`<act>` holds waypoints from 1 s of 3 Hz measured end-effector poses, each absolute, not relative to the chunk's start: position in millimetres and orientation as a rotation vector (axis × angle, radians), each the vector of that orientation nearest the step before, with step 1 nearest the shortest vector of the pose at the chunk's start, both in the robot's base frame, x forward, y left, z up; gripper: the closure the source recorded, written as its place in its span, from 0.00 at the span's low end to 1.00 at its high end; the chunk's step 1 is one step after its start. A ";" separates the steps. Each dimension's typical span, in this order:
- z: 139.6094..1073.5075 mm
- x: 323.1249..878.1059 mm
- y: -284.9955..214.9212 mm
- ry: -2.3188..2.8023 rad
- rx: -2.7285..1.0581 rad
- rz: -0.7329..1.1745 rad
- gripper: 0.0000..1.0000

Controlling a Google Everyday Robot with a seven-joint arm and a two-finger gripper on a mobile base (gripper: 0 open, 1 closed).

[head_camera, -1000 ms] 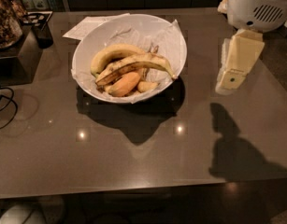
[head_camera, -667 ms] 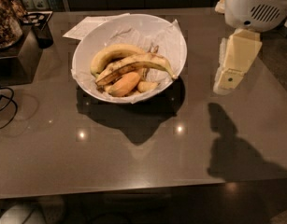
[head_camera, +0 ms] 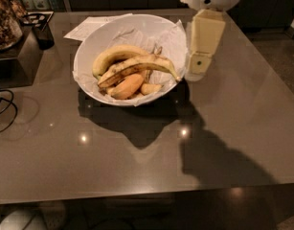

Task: Pick banana from white bowl

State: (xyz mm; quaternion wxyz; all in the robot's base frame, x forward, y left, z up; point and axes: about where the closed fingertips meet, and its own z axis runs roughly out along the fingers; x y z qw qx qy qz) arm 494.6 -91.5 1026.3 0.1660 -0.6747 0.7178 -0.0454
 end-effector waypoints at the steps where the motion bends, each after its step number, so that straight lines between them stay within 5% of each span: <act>1: 1032.7 501.7 -72.9 1.995 -1.954 -0.154 0.00; 2: 1037.8 508.9 -69.9 1.980 -1.917 -0.118 0.00; 3: 1041.9 517.9 -49.2 1.939 -1.939 -0.079 0.18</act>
Offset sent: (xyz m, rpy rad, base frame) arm 0.0120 0.0158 0.0058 0.0669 0.0288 0.0223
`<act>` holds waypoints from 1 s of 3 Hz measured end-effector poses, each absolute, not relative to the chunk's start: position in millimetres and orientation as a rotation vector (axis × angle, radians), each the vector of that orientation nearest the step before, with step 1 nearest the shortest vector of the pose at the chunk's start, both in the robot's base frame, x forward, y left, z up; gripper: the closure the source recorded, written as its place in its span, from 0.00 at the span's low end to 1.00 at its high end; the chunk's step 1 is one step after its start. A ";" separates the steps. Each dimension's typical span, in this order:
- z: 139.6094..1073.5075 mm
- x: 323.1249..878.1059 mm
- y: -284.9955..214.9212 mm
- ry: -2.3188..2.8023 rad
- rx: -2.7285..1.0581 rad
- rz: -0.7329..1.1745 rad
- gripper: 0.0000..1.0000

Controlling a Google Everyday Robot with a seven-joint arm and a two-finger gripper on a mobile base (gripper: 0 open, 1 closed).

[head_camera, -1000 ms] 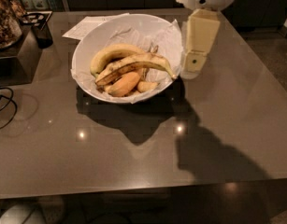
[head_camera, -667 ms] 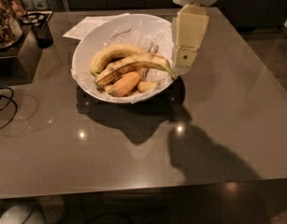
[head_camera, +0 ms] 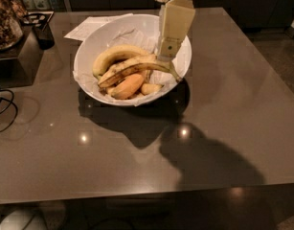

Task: Pick banana from white bowl

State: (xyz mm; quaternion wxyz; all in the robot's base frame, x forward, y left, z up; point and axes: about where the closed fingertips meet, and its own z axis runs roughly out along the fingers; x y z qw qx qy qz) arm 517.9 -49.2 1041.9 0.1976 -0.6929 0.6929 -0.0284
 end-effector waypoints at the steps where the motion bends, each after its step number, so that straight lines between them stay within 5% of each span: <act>1: 1035.4 534.0 -28.2 1.928 -1.982 -0.043 0.29; 3: 1005.7 562.0 -4.8 1.972 -2.026 0.012 0.22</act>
Offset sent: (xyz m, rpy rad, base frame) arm 0.0266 0.0326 -0.0347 -0.0778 0.1779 0.0541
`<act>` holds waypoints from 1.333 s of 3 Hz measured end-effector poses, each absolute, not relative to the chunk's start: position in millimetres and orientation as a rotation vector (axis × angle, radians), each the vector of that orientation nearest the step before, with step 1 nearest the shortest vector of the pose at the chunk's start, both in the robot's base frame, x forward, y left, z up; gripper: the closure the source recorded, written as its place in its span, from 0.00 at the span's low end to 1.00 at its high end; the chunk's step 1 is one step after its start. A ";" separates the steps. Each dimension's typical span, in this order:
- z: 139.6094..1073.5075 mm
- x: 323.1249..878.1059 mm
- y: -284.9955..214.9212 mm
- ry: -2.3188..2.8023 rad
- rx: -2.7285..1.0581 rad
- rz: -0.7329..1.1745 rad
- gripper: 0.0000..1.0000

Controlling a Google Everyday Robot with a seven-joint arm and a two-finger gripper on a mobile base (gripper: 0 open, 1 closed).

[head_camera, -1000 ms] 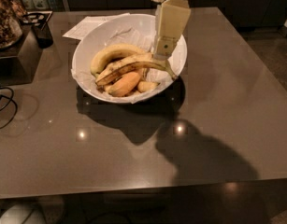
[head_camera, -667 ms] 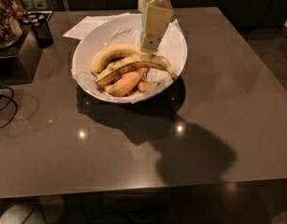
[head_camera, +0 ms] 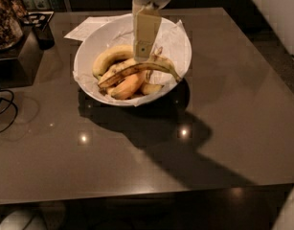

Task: Pick banana from white bowl

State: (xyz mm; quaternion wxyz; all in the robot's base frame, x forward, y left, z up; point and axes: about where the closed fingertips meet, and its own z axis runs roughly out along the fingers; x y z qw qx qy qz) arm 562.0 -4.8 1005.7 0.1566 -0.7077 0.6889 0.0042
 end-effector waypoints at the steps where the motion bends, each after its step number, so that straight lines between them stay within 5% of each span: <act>1: 982.4 574.3 -2.2 2.025 -2.033 0.052 0.37; 4: 915.6 583.4 -13.5 2.198 -2.034 0.169 0.37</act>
Offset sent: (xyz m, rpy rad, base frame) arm -0.0038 -0.0278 -0.0794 -0.1264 0.2896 -0.0651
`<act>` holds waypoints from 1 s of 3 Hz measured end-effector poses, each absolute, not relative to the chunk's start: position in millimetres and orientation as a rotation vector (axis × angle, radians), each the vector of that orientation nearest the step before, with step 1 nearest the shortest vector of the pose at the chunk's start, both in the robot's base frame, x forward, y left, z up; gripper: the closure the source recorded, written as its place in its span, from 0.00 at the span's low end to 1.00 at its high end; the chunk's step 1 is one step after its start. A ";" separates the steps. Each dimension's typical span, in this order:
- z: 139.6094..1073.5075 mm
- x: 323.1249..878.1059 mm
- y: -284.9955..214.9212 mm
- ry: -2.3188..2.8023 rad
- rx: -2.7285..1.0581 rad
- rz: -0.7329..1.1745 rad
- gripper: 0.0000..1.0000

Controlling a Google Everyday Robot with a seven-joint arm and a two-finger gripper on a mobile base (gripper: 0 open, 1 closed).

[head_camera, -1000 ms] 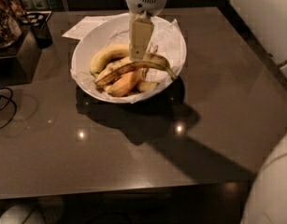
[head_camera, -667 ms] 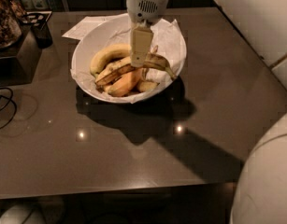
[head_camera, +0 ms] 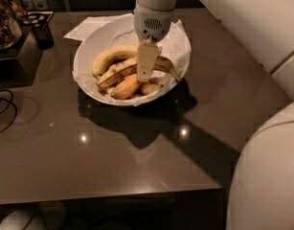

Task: Pick banana from white bowl

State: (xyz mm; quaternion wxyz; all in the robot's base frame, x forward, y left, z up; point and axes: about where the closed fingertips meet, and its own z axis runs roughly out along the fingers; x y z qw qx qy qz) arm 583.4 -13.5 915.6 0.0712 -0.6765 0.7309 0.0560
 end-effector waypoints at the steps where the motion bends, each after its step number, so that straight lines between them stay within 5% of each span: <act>1: 896.4 583.2 -19.6 2.250 -2.029 0.200 0.36; 3: 896.0 597.1 -8.6 2.208 -1.987 0.186 0.78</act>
Offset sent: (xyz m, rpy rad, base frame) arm -0.0002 -0.0054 -0.0173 -0.0094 0.0383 -0.0201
